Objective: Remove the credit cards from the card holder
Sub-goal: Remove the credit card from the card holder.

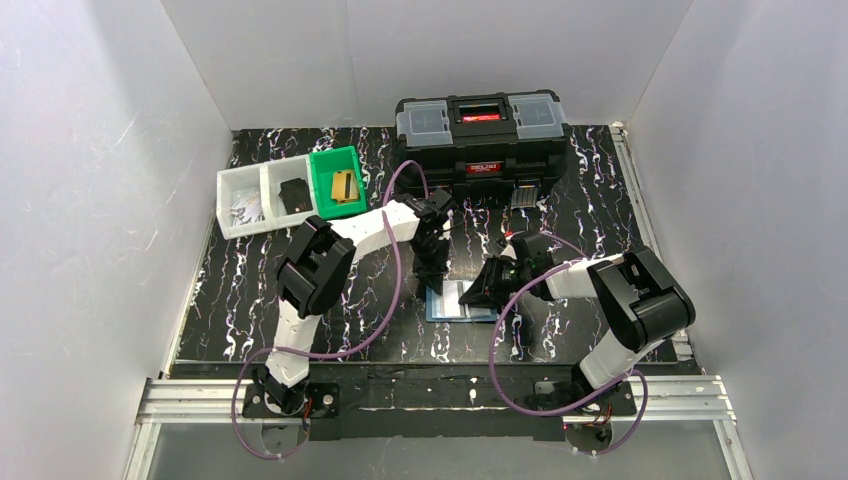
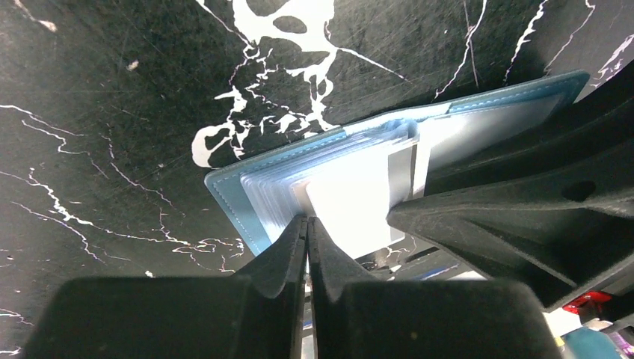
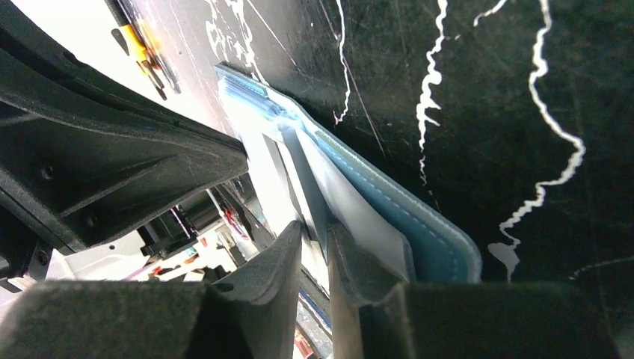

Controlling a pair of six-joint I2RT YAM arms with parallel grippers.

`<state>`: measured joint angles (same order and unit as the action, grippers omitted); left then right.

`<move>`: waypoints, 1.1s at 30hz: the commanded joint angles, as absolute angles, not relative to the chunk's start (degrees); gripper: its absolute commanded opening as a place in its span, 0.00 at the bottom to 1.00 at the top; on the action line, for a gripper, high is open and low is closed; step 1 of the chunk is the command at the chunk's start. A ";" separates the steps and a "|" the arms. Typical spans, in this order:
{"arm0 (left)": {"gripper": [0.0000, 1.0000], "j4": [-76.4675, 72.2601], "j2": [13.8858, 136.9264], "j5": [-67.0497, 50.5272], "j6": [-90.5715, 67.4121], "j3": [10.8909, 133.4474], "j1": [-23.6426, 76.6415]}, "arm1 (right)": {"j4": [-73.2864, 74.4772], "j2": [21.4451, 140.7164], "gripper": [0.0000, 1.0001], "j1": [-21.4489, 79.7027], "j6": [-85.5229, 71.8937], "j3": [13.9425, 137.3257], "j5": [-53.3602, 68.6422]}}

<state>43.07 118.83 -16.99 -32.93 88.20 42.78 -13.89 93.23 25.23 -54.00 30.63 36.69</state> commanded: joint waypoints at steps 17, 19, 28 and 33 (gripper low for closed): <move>0.00 45.22 124.24 -9.94 -34.65 86.30 43.66 | -33.26 94.33 0.29 20.91 -63.08 21.64 43.46; 0.00 45.10 124.32 -10.15 -34.63 86.00 43.59 | -37.41 95.23 0.29 20.54 -65.12 20.61 44.41; 0.00 44.60 124.28 -10.65 -34.50 85.49 43.64 | -49.29 99.96 0.24 20.21 -71.19 18.62 46.64; 0.00 44.57 124.37 -10.77 -34.62 85.12 43.57 | -48.82 99.65 0.15 20.22 -70.84 18.40 45.97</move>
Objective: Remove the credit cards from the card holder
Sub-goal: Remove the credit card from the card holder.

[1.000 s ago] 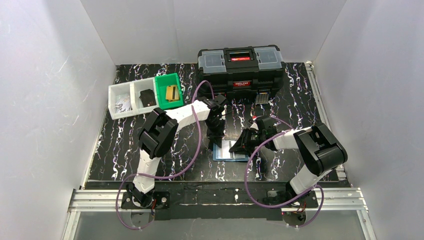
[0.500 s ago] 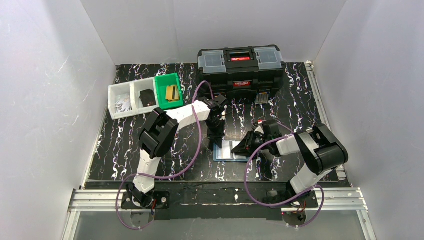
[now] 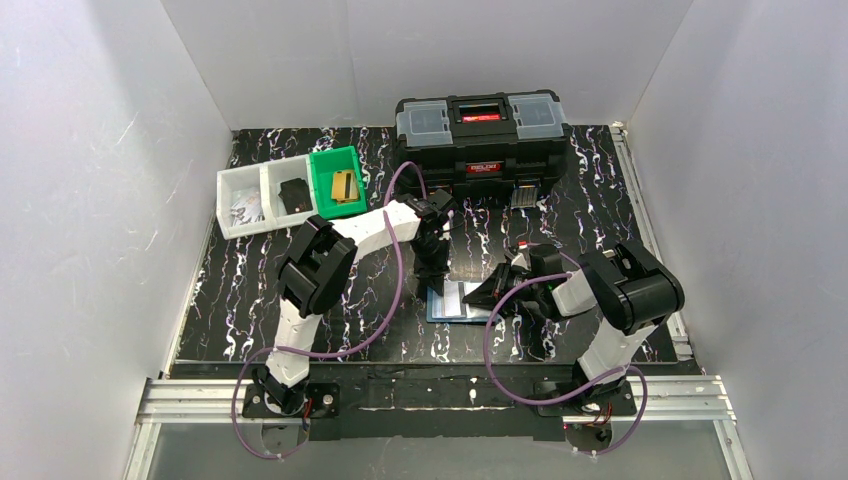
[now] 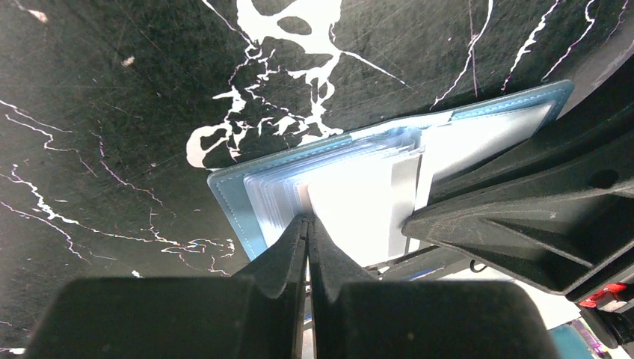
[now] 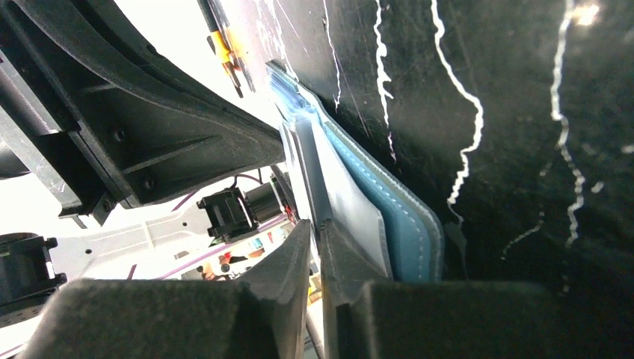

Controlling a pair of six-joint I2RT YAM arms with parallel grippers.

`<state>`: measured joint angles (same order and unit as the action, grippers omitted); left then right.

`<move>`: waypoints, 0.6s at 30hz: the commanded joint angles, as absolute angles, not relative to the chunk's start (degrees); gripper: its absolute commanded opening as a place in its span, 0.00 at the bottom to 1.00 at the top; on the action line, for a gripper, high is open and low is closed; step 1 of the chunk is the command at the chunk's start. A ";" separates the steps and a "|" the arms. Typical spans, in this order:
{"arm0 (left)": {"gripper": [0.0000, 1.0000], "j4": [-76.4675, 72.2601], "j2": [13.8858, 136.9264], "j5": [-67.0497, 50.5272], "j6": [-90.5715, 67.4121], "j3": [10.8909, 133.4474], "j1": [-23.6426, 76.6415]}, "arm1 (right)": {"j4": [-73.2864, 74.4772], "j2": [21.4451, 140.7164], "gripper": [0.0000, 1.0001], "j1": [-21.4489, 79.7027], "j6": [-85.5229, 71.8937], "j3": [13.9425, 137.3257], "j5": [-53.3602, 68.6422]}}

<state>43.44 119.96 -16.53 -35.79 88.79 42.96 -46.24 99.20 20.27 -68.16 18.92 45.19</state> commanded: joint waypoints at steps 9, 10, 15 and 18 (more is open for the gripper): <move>0.00 44.47 124.41 -10.25 -34.14 83.82 42.27 | -33.91 92.91 0.04 19.73 -63.27 18.27 39.54; 0.00 44.43 124.38 -10.08 -34.02 83.62 42.01 | -30.97 91.66 0.03 19.69 -62.03 18.66 38.41; 0.00 44.47 124.86 -9.96 -33.47 83.48 41.61 | -19.24 85.73 0.06 19.69 -56.66 20.47 33.26; 0.00 44.47 125.11 -9.92 -33.42 83.63 41.60 | -16.39 84.47 0.07 19.69 -55.58 20.83 32.06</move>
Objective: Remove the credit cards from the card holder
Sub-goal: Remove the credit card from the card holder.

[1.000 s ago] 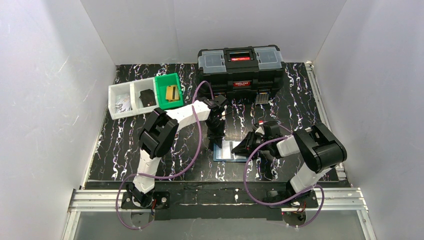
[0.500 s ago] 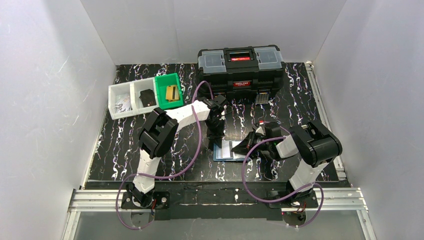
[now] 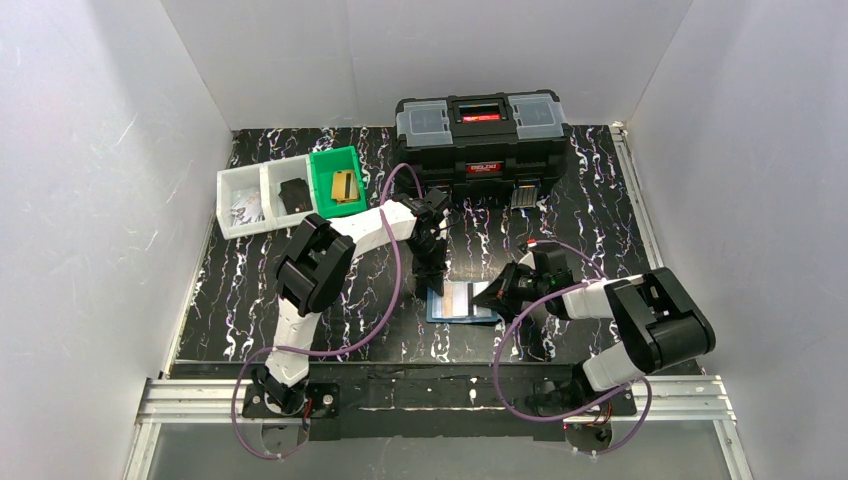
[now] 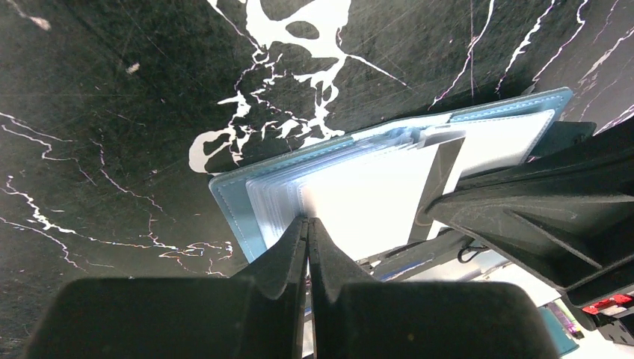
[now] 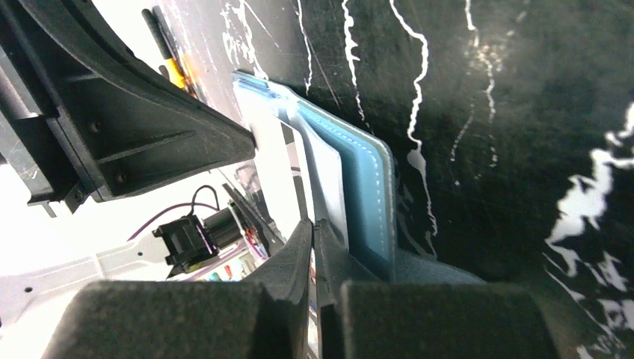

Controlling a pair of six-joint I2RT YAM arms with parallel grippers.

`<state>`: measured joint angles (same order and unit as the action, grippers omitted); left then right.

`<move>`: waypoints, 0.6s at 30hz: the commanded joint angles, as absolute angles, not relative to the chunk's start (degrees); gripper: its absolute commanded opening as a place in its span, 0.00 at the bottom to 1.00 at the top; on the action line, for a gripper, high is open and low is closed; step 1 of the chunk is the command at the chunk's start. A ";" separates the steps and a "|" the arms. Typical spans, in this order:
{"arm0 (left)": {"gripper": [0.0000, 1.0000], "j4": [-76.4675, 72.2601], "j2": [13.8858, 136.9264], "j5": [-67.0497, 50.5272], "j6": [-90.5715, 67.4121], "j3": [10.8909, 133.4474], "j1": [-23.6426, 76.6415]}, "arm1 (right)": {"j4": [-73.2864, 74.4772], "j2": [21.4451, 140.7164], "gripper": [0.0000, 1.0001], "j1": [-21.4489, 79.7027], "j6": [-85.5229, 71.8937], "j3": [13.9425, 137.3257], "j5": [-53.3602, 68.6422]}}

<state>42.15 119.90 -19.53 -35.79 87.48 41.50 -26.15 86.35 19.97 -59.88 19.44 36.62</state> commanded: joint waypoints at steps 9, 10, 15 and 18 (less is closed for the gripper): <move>0.00 43.81 125.41 -11.24 -33.26 83.79 41.64 | -24.84 90.88 0.34 19.73 -57.22 21.38 38.77; 0.00 43.79 125.47 -11.36 -33.27 83.83 41.58 | -25.43 91.47 0.35 19.73 -57.44 21.50 38.90; 0.00 43.77 125.51 -11.60 -33.26 83.85 41.63 | -28.02 94.25 0.33 19.73 -58.97 22.26 39.90; 0.00 43.77 125.51 -11.45 -33.39 83.76 41.60 | -27.34 93.79 0.22 19.73 -59.21 21.97 39.07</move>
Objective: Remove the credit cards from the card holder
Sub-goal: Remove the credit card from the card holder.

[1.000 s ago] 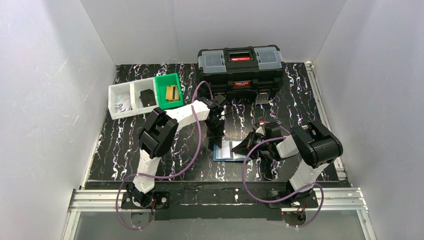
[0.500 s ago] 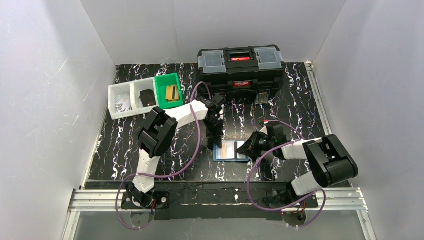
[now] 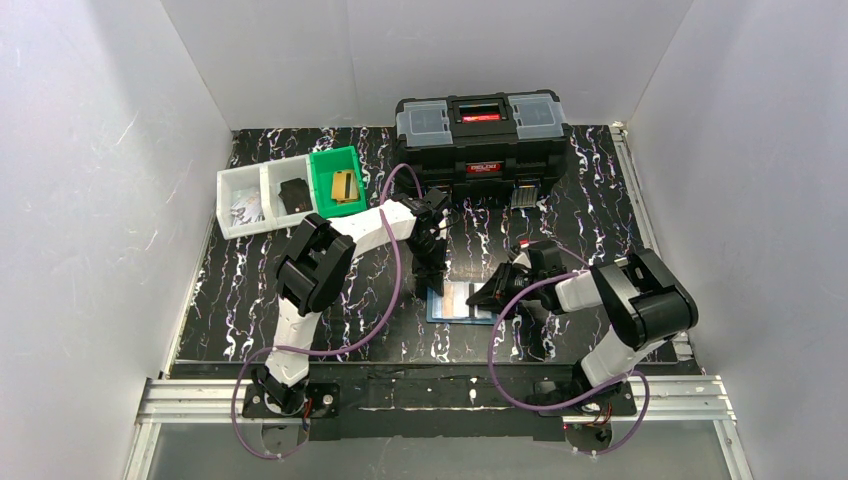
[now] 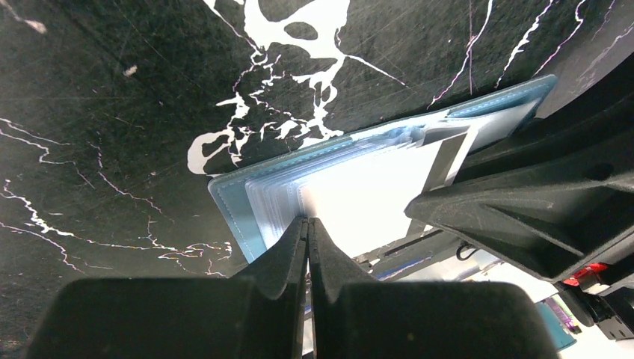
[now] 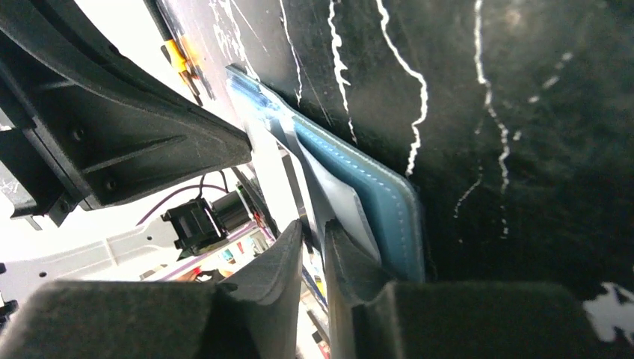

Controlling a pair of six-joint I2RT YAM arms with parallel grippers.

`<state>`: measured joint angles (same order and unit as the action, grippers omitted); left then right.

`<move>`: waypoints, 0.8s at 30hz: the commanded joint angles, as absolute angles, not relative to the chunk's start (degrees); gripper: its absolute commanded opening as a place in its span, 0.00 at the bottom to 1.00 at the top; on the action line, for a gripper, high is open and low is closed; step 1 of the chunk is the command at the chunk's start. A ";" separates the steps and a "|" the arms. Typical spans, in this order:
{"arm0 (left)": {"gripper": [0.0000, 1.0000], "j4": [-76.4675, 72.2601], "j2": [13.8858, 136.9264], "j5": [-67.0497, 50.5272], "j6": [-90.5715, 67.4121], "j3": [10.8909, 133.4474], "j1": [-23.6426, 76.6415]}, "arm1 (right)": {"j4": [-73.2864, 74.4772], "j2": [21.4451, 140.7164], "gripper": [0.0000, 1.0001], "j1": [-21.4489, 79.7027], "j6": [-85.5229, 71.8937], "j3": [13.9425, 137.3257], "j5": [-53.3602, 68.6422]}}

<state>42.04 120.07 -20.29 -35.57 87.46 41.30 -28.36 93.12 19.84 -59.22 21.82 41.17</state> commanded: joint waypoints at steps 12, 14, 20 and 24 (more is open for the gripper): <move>0.00 43.98 125.40 -10.33 -33.05 82.88 41.65 | -11.66 80.59 0.01 16.38 -53.23 20.07 30.57; 0.00 43.79 125.33 -10.49 -32.89 82.72 41.63 | -8.04 77.63 0.01 16.35 -51.82 20.40 28.33; 0.00 43.59 124.25 -11.82 -32.26 83.75 41.62 | -2.69 72.21 0.01 16.35 -49.56 22.92 28.29; 0.00 44.72 122.31 -12.38 -32.02 86.40 41.65 | -1.53 71.24 0.01 16.35 -49.54 25.71 30.93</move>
